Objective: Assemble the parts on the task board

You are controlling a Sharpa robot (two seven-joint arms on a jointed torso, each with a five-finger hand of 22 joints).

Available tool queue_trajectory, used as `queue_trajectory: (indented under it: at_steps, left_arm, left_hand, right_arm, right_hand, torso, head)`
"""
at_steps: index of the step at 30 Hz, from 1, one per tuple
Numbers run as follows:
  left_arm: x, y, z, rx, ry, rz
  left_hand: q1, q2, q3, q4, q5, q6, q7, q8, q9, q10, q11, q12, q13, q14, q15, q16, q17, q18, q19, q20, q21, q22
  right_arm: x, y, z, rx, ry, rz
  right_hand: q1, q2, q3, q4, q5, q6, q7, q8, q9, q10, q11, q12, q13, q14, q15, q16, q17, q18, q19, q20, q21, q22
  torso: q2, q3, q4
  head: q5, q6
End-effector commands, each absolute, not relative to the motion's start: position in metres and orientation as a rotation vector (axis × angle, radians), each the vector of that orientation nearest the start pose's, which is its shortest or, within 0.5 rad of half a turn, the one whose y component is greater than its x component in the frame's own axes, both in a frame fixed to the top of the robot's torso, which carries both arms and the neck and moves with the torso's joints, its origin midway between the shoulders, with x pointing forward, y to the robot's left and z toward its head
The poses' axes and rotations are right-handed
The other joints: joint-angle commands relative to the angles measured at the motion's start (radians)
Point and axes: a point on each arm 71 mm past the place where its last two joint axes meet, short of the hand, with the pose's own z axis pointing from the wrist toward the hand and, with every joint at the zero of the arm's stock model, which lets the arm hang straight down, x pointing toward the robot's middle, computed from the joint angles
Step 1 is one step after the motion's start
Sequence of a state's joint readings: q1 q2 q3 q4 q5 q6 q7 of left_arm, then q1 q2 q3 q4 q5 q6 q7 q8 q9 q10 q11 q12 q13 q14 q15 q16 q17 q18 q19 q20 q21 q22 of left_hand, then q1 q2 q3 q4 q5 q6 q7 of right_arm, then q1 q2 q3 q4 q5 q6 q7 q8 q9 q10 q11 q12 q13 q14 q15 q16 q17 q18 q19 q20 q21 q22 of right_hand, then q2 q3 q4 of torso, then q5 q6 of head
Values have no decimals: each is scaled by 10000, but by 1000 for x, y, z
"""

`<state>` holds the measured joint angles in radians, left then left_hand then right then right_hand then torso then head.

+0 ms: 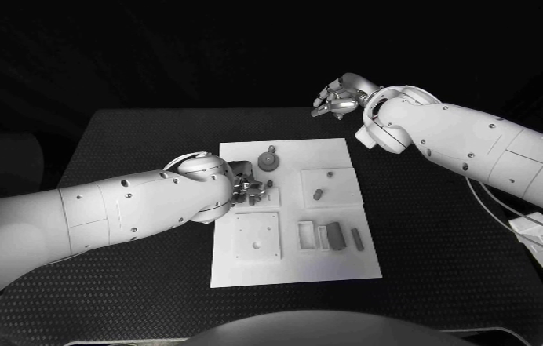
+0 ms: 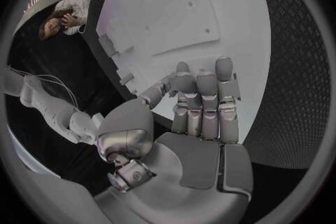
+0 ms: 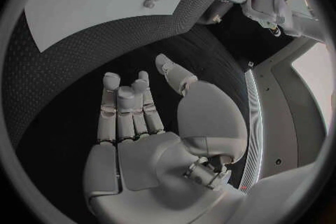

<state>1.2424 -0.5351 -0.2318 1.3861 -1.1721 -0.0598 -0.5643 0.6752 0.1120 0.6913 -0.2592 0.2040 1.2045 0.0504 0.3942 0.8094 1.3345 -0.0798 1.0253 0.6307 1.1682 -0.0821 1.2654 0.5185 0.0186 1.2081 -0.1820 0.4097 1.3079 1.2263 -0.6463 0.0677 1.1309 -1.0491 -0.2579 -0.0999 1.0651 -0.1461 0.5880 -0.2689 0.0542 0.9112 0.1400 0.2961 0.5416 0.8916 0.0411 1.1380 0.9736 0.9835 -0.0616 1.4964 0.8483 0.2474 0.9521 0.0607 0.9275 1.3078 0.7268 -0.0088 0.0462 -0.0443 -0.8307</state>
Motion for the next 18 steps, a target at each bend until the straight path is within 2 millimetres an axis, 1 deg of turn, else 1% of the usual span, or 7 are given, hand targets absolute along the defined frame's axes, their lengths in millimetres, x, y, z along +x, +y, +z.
queue_trajectory:
  at_steps: [1,2,3,5,8,14,18]
  left_arm:
    - [467,105,-276,357,23310,-3638]
    - [467,105,-276,284,23285,-3661]
    - [467,106,-276,247,23265,-3672]
    - [467,106,-275,207,23228,-3683]
    - [468,106,-275,164,23204,-3696]
    - [468,107,-275,101,23131,-3729]
    - [469,107,-275,52,23084,-3741]
  left_hand:
    - [-311,68,285,-298,301,806,-744,14,-11,358,-451,14,-8,-4,-12,-20,-24,315,29,11,32,200]
    - [-385,-45,123,-264,194,795,-741,3,-19,346,-448,1,-15,-13,-17,-27,-35,314,24,8,23,195]
    - [-413,-110,51,-240,163,791,-740,-3,-24,342,-448,-5,-19,-19,-22,-32,-42,314,21,6,14,190]
    - [-453,-277,-68,-188,-6,770,-735,-23,-40,323,-445,-25,-30,-34,-38,-46,-59,316,16,-5,-10,179]
    - [-475,-481,-157,-103,-114,764,-732,-37,-54,319,-444,-36,-39,-36,-51,-51,-75,311,20,-14,-37,169]
    - [-525,-701,-264,50,-246,763,-731,-48,-68,317,-443,-47,-51,-37,-66,-53,-92,304,35,-28,-65,165]
    - [-541,-749,-303,110,-316,765,-732,-49,-71,320,-444,-47,-54,-33,-70,-49,-96,302,42,-34,-74,165]
  right_arm:
    - [570,-225,-167,3601,16992,7071]
    - [570,-225,-167,3601,16996,7070]
    - [570,-225,-167,3602,16997,7068]
    - [570,-225,-167,3603,17002,7066]
    - [570,-226,-167,3607,17013,7057]
    - [570,-226,-168,3603,17035,7059]
    - [570,-226,-168,3612,17049,7046]
  right_hand:
    - [-49,64,-61,7,-41,-6,73,-46,16,-87,-17,6,-15,-75,-24,-18,-9,144,-102,0,-67,120]
    - [-50,62,-61,7,-41,-6,73,-46,16,-87,-17,6,-16,-76,-24,-18,-9,144,-103,0,-67,120]
    - [-51,61,-62,7,-41,-7,73,-46,16,-87,-17,6,-16,-76,-24,-18,-9,144,-103,0,-68,120]
    - [-53,59,-63,7,-41,-8,74,-47,15,-88,-16,6,-16,-77,-24,-18,-9,144,-103,0,-68,120]
    - [-62,52,-67,9,-41,-13,76,-50,15,-90,-15,6,-18,-78,-23,-18,-10,144,-105,2,-70,121]
    - [-68,48,-70,12,-41,-18,77,-52,14,-92,-14,6,-19,-80,-23,-19,-11,144,-106,3,-71,121]
    - [-73,47,-71,14,-41,-22,78,-54,14,-93,-13,6,-20,-81,-22,-19,-12,144,-107,4,-71,121]
  torso:
    - [-2,-3,5]
    - [-4,-2,8]
    - [-2,-3,7]
    - [-3,-6,6]
    - [-5,-7,2]
    - [2,-10,2]
    - [4,-15,2]
  head:
    - [-6,1]
    - [-9,-1]
    - [-12,1]
    - [-15,3]
    - [-15,10]
    - [-24,18]
    - [-29,19]
